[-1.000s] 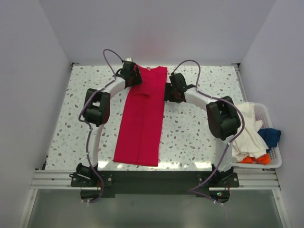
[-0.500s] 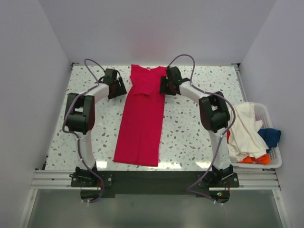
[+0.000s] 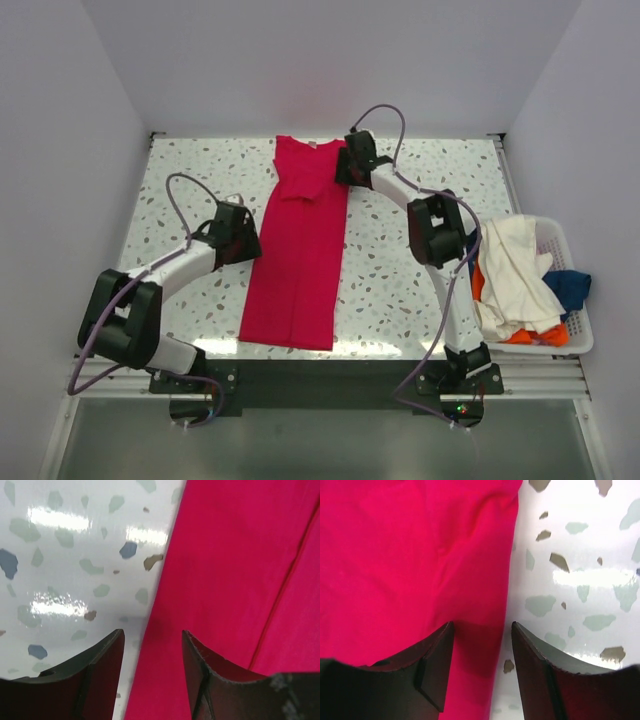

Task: Fold and stack the t-shirts
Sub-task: Fold the tshirt

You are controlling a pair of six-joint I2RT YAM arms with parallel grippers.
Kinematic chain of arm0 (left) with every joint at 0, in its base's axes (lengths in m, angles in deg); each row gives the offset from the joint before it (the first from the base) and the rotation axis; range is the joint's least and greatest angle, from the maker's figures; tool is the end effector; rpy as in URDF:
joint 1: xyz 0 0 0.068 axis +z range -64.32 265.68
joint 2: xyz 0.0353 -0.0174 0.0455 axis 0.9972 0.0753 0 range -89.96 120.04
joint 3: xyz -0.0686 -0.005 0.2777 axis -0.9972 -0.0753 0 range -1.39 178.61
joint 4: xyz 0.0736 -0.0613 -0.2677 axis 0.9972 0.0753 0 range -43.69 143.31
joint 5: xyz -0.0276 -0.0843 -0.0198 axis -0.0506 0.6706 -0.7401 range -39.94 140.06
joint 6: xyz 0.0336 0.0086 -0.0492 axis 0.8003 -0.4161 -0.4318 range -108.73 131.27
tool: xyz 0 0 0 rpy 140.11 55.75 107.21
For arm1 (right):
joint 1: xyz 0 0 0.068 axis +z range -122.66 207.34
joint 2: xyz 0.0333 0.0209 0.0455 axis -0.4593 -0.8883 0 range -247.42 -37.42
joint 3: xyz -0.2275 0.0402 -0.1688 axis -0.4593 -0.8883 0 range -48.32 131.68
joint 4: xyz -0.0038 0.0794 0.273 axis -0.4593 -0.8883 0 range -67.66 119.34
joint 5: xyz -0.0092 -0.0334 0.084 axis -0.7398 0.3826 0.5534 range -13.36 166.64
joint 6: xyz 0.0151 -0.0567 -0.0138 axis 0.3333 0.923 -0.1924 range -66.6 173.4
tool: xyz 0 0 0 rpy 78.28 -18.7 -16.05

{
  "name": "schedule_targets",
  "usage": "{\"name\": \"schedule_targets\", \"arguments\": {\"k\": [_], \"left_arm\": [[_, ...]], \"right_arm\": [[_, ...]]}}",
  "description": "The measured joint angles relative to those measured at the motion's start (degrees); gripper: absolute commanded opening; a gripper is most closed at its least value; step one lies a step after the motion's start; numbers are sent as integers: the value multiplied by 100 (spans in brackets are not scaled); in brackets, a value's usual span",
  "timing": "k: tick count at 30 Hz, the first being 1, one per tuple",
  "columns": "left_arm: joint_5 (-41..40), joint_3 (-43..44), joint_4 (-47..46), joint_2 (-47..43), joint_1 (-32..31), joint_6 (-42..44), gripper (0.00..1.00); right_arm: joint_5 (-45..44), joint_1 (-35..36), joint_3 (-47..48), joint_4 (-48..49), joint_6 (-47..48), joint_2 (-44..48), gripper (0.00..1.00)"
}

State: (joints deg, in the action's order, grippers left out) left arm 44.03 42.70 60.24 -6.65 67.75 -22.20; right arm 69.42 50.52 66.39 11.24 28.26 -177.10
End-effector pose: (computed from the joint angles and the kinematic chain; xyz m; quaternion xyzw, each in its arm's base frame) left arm 0.2918 -0.0895 0.1708 -0.1446 0.9365 -0.0920 0.3060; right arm 0.5423 0.2261 0.1532 0.0407 0.9149 0.1099 0.3862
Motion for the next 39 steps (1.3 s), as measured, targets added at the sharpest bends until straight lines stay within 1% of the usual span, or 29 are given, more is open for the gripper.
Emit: {"name": "schedule_targets", "arguments": {"k": [3,6,9,12,17,23,25,28,31,33,34,35,36,37,39], "left_arm": [[-44,-291,11,-114,-179,-72,49],[-46,-511,28,-92,-529,-205,42],[-129,-568,-26,-79,-859,-348,38],[-195,-645,-155,-94,-1106,-505,37],[-234,-719,-304,-118,-1379,-719,37],[-170,-758,-341,-153,-1436,-905,38],[-142,-758,-343,-153,-1438,-927,40],[-111,-758,-302,-186,-1440,-953,47],[-122,-758,-7,-337,-1447,-942,50],[-192,-758,254,-485,-1445,-933,50],[-223,-758,369,-564,-1447,-920,50],[-249,-758,481,-658,-1445,-911,49],[-267,-758,570,-752,-1445,-901,49],[-275,-758,638,-841,-1447,-896,48],[-267,-782,699,-964,-1447,-898,43]], "right_arm": [[-116,0,269,-13,83,-177,54],[-225,0,546,-52,173,-354,54],[-284,0,855,-85,280,-542,54],[-358,-2,1147,-164,365,-708,55],[-372,-37,1491,-225,457,-911,57],[-251,-120,1976,-393,601,-1172,60],[-181,-151,2031,-413,638,-1196,61],[-15,-205,2039,-424,680,-1196,61],[162,-262,2050,-424,680,-1196,61],[264,-302,2059,-428,680,-1196,60],[297,-317,2059,-428,678,-1196,57],[350,-337,2059,-428,678,-1196,51],[382,-352,2059,-428,673,-1196,49],[404,-365,2037,-415,656,-1196,47],[439,-376,1978,-339,627,-1193,44]]}}
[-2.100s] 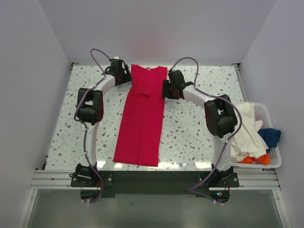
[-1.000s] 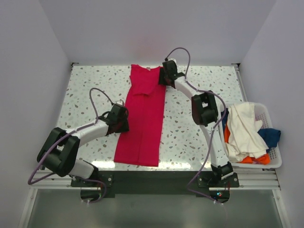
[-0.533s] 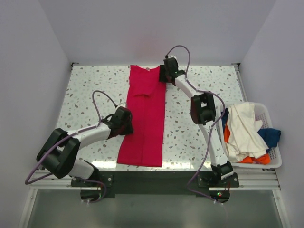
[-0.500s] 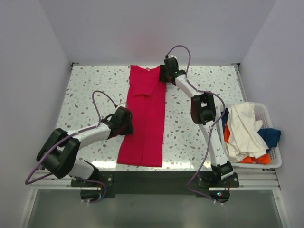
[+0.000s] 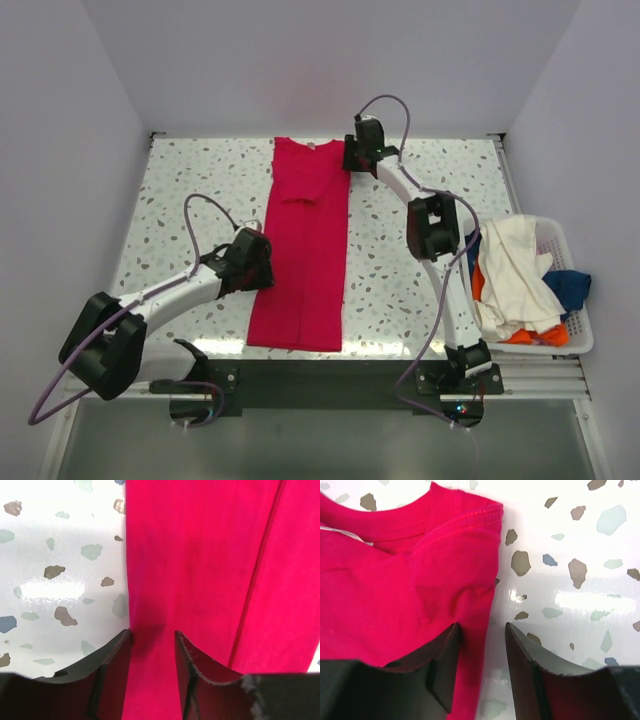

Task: Fold and stack the t-shirts
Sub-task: Fold the tshirt

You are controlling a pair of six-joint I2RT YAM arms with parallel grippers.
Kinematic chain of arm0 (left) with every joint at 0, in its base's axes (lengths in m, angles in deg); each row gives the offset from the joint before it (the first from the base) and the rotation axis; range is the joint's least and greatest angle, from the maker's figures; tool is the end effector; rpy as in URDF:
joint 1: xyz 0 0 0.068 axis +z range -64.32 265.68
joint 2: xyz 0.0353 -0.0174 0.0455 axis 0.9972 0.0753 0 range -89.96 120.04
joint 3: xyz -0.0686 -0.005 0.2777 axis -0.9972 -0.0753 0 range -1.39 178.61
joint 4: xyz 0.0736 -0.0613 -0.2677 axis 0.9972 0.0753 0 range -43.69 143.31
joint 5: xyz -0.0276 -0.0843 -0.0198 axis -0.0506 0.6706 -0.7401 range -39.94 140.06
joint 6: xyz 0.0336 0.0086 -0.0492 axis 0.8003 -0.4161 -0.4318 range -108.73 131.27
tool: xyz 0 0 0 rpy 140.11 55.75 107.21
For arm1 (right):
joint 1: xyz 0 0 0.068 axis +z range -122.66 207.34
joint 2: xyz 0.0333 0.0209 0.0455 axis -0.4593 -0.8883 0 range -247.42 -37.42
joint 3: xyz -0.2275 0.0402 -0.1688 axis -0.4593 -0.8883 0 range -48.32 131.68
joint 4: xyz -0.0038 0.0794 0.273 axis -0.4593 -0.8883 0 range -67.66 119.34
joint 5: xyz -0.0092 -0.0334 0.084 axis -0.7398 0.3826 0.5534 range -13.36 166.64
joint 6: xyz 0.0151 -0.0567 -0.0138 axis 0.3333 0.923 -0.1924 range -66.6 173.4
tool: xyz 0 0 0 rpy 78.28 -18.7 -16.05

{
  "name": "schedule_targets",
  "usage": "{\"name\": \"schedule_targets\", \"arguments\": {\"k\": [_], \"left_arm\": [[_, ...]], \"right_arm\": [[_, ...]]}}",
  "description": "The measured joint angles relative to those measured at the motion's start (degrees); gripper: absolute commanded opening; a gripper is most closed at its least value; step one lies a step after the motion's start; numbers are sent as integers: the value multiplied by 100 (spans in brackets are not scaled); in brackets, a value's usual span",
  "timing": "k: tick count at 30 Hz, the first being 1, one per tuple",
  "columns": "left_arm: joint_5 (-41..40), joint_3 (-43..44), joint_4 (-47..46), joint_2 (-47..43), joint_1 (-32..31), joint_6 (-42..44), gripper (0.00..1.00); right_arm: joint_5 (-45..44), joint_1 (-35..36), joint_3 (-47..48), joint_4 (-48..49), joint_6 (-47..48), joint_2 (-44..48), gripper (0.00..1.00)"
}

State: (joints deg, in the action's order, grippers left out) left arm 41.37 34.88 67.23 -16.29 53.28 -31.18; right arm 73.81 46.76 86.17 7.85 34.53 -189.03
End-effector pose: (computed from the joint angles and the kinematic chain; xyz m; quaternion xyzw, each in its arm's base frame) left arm 0.2183 -0.1306 0.1636 -0.1046 0.9538 -0.1076 0.2604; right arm 0.5967 0.2080 0.1497 0.0064 0.9009 0.1211 0.4167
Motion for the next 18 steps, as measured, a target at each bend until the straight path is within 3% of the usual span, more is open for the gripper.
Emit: {"name": "schedule_targets", "arguments": {"k": [5,12,18], "left_arm": [[96,-365,22,-39,0,-2,37],[122,-527,-129,-146,-79,-39,34],[254,-334,-304,166,-153,-48,34]], "right_arm": [[81,-22,-190,227,-66,59,39],[90,-24,-157,208,-118,35,21],[83,-31,444,153,-155,-341,22]]}}
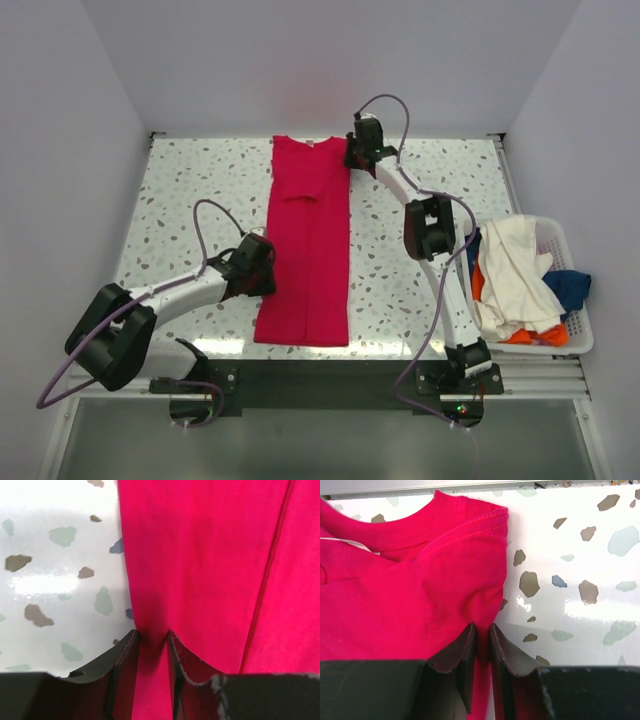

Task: Fold and stack the t-shirts
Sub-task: Fold the tshirt

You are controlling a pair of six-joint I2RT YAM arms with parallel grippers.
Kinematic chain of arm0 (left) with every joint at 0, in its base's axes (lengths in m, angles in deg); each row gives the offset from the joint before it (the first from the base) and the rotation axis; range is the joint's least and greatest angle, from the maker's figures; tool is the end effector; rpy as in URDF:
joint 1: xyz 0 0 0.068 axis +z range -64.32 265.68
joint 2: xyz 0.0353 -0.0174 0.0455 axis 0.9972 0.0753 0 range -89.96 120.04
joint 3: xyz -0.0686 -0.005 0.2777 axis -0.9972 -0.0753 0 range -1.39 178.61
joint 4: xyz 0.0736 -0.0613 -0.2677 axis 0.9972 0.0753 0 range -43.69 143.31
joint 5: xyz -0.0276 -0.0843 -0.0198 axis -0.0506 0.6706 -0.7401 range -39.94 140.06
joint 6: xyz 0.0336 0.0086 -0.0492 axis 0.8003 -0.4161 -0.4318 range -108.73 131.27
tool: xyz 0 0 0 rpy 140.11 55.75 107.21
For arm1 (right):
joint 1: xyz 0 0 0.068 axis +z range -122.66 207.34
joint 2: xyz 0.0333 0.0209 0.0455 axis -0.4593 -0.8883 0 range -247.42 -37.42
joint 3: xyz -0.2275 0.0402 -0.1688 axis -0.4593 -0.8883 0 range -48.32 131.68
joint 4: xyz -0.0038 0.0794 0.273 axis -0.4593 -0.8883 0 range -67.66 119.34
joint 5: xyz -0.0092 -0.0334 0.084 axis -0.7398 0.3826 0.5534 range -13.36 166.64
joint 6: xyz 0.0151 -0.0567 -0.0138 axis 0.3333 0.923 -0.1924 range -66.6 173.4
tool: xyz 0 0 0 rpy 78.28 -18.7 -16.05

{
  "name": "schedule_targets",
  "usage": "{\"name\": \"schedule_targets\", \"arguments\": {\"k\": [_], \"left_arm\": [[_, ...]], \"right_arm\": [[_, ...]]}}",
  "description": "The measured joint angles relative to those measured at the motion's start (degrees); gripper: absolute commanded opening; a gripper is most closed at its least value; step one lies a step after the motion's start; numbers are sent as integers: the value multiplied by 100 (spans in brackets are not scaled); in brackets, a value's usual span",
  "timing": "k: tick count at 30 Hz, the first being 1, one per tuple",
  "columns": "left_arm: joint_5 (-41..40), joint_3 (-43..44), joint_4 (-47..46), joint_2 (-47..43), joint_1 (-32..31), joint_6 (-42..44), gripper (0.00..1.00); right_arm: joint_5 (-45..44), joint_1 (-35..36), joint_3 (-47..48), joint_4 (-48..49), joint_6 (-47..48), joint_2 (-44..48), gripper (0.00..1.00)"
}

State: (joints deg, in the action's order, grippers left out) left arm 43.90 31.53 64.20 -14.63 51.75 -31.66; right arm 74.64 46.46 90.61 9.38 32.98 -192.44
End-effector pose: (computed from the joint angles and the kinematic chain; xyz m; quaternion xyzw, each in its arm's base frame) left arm 0.2081 -0.1342 0.1421 -0.0895 0.9612 -0.1184 0.2327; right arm 0.6080 0.2091 0.1441 0.0180 0.8909 0.1387 0.4320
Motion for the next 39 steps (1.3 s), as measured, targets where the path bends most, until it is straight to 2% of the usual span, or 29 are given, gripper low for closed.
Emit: {"name": "schedule_targets", "arguments": {"k": [4,8,9,12,15,20,23,25,29,33,36,39], "left_arm": [[179,184,-177,286,-13,-7,34],[332,271,-350,450,-26,-17,36],[354,271,-365,452,-26,-17,37],[407,273,-354,420,-26,-48,44],[393,275,-59,256,-28,-46,51],[179,273,612,-243,-33,-39,54],[122,205,804,-501,-33,-50,53],[140,50,820,-643,-33,-70,52],[278,-367,870,-885,-33,-160,49],[483,-673,835,-1331,-33,-415,47],[658,-811,815,-1504,-33,-608,45],[857,-901,748,-1574,-33,-820,44]], "right_arm": [[4,-24,184,11,-9,-107,24],[11,-57,188,48,-13,-114,46],[22,-66,184,83,-2,-107,58],[52,-87,120,105,33,-35,73],[127,-107,44,-35,31,79,78],[273,-118,-848,-385,-105,940,76],[367,-118,-2225,-424,-352,2124,70],[474,-109,-3471,-291,-551,3136,62],[553,33,-5751,-146,-896,5058,61],[468,651,-7729,-68,-1220,6513,53],[546,1255,-8907,-122,-1543,7134,50],[658,1604,-9685,-391,-1845,7608,46]]}}
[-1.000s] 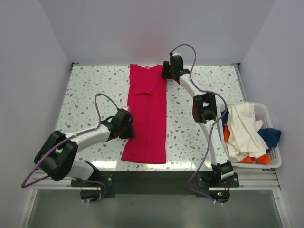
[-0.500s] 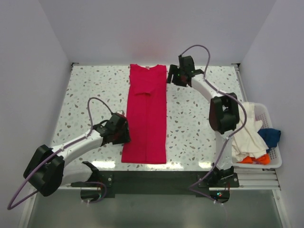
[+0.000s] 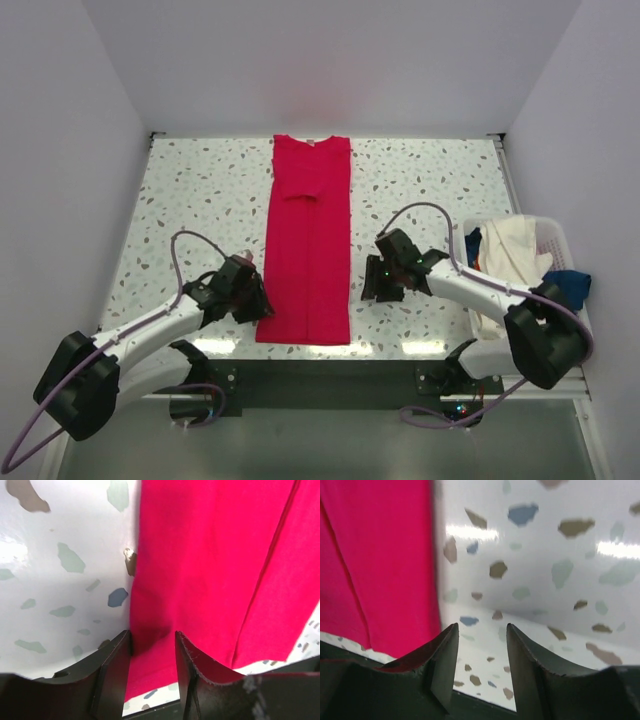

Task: Fold and stack the t-shirts
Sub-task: Fold the tshirt

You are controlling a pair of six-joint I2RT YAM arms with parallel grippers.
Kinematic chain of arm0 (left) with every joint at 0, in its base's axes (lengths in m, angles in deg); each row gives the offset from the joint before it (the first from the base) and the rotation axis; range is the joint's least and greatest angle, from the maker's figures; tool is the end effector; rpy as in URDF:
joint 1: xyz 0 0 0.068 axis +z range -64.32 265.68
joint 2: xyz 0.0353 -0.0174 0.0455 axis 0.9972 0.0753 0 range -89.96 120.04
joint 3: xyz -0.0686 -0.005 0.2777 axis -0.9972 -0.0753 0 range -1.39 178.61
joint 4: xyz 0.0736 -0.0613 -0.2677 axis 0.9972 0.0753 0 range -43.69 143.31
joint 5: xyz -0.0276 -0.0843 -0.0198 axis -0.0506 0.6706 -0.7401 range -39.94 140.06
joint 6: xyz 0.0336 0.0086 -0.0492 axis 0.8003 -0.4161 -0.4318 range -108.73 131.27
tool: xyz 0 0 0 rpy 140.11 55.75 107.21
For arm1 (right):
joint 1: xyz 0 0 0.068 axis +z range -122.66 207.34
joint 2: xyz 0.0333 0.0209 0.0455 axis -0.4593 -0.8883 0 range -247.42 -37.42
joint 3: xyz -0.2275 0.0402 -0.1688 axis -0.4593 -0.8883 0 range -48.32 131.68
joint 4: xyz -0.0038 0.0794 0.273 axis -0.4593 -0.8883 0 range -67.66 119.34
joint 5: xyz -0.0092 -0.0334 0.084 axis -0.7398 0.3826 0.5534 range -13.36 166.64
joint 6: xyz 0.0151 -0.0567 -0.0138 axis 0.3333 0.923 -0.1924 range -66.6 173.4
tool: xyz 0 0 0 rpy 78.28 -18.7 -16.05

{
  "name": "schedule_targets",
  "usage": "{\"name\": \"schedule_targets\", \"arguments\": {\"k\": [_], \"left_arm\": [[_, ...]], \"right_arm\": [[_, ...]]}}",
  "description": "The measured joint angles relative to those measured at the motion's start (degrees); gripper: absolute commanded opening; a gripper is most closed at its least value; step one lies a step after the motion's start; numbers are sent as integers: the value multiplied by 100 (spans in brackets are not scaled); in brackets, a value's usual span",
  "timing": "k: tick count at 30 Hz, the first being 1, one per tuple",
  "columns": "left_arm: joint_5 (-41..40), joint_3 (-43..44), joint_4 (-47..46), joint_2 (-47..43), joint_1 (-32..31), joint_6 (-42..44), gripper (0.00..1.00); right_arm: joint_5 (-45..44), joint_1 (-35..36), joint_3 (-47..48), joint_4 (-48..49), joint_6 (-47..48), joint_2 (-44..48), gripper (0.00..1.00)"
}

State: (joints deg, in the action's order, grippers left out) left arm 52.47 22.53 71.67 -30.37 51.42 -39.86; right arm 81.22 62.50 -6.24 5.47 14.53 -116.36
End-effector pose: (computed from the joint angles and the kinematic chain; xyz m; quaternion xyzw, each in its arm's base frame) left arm 0.1565 -0.1088 0.1410 -0.1368 0.9583 -0.1846 0.1699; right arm 0.2236 0.1619 0.1692 0.0212 0.9666 0.1828 0.1783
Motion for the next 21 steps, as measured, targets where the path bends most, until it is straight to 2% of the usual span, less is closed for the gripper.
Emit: {"name": "schedule_targets", "arguments": {"k": [7,15,21], "left_arm": [[275,-210,-13,-260,-11,-380,43],[343,-223,57,-264,-129,-531,41],[404,-326,-68,-278,-671,-901,40]], "right_arm": [[472,313,-553,-219,-566,695,46],[881,944,-584,87,-979,297,46],[883,1119,-671,44,-1038,216,46]]}}
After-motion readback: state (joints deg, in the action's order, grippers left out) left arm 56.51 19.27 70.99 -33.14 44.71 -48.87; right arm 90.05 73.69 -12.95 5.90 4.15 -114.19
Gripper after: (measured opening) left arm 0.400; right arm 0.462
